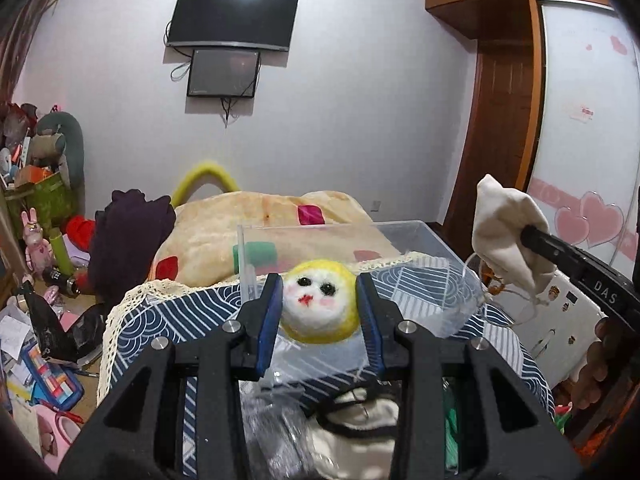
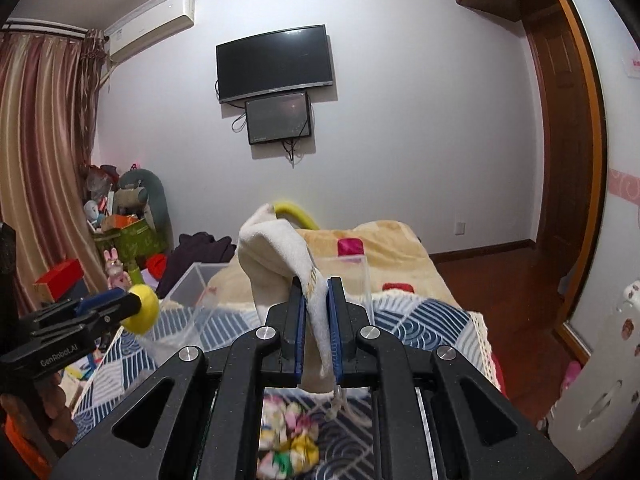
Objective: Organize soft objects
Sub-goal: 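Carry the doll and the cloth bag into the clear box and open both tools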
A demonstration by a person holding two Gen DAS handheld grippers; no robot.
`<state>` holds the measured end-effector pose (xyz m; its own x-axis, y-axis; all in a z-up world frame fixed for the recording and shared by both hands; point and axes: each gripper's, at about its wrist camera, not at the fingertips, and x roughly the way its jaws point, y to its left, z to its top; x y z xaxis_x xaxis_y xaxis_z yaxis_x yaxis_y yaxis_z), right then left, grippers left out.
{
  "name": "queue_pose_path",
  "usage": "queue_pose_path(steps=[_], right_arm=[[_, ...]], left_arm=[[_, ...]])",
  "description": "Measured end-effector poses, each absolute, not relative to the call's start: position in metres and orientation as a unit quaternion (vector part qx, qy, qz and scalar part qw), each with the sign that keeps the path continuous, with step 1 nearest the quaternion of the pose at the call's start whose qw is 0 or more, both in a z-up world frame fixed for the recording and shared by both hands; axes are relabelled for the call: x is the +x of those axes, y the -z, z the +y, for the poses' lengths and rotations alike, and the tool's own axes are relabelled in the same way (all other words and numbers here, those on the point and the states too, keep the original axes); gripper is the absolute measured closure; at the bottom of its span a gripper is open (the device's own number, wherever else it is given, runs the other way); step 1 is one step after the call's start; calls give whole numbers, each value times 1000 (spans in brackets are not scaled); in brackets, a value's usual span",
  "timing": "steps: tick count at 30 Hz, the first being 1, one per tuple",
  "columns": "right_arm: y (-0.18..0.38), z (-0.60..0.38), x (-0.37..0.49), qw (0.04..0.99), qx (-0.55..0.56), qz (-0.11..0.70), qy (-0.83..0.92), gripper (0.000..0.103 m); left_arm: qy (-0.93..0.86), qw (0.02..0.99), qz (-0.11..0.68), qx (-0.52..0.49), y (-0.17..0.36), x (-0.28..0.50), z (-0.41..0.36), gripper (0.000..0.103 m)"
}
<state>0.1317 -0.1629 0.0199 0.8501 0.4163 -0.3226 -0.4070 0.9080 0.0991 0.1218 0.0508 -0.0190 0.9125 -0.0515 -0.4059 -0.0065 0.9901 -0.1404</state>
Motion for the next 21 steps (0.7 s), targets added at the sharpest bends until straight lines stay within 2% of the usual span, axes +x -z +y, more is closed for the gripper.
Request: queue_pose_path(steps=[8,21], right_arm=[[-15,-137,156,959,-3,182,-216,94],[28,-115,189,932,-49,281,-226,93]], left_arm=[[-3,965,256,-60,29,166,54,66],[0,947,319,-24,59,199,35,66]])
